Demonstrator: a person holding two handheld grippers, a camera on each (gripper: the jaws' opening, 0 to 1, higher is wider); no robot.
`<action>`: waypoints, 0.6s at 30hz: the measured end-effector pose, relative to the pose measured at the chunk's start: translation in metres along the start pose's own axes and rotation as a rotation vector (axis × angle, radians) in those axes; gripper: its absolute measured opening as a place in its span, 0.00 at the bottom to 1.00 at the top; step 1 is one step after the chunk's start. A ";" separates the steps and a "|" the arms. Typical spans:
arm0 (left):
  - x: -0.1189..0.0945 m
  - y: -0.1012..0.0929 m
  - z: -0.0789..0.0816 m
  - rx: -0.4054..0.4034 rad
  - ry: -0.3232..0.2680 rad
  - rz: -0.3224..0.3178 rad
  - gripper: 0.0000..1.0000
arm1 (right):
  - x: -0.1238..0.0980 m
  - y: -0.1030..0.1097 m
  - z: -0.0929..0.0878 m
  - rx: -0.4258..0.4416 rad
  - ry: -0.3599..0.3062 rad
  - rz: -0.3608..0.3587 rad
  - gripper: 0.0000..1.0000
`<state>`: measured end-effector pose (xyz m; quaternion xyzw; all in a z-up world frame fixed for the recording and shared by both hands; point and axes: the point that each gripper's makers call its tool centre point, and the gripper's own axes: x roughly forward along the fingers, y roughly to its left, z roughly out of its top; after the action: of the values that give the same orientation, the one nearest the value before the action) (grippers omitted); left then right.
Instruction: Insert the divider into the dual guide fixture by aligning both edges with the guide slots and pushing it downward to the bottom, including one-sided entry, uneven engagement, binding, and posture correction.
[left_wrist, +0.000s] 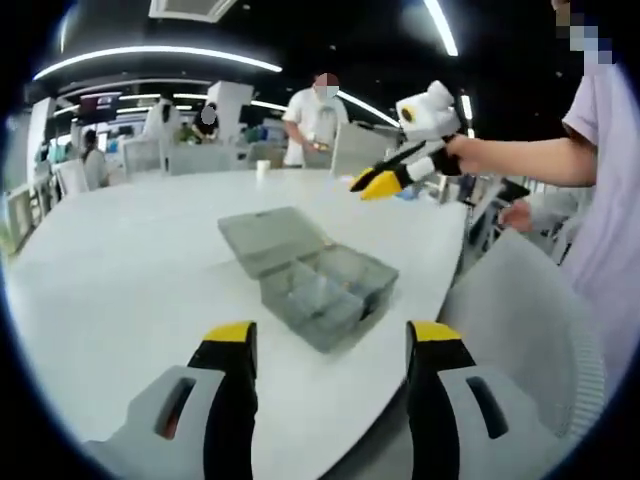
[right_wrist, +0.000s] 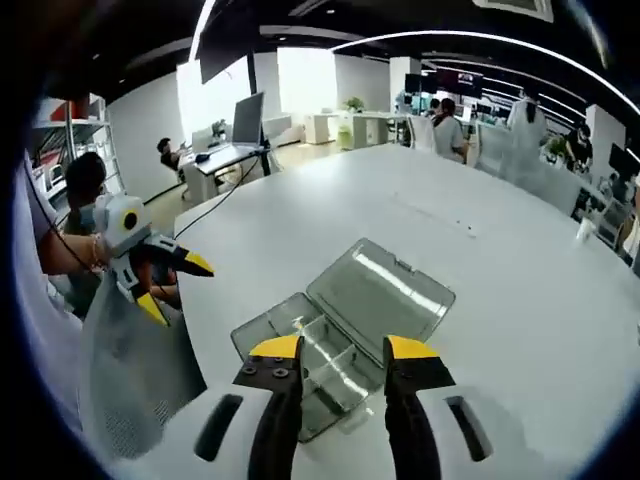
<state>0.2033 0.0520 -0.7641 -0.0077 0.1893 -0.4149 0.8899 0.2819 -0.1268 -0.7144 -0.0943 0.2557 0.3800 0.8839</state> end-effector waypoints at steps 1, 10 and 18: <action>0.000 0.000 0.000 -0.002 0.001 0.003 0.57 | -0.005 0.001 -0.001 0.012 -0.019 -0.002 0.29; -0.001 0.005 0.005 0.003 -0.027 0.048 0.57 | -0.045 0.014 -0.001 -0.009 -0.219 -0.113 0.29; -0.004 0.002 0.012 0.034 -0.071 0.049 0.60 | -0.049 0.037 -0.017 -0.037 -0.260 -0.111 0.39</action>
<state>0.2065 0.0546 -0.7523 -0.0024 0.1506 -0.3956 0.9060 0.2205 -0.1377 -0.7026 -0.0746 0.1264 0.3441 0.9274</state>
